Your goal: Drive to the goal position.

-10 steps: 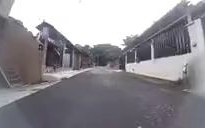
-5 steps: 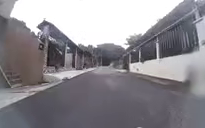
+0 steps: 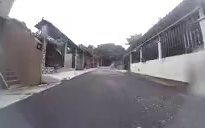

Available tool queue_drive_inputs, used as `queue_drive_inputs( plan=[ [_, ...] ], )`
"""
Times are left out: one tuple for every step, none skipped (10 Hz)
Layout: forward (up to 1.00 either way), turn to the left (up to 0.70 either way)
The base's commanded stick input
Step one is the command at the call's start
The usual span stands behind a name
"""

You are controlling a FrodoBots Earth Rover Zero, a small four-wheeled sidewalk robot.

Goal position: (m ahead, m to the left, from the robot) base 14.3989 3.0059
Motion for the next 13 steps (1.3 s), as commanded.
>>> queue_drive_inputs(
  plan=[
    [0.50, 0.01],
    [0.50, 0.01],
    [0.50, 0.01],
    [0.50, 0.01],
    [0.50, 0.01],
    [0.50, 0.01],
    [0.50, 0.01],
    [0.50, 0.01],
    [0.50, 0.01],
    [0.50, 0.01],
    [0.50, 0.01],
    [0.50, 0.01],
    [0.50, 0.01]
  ],
)
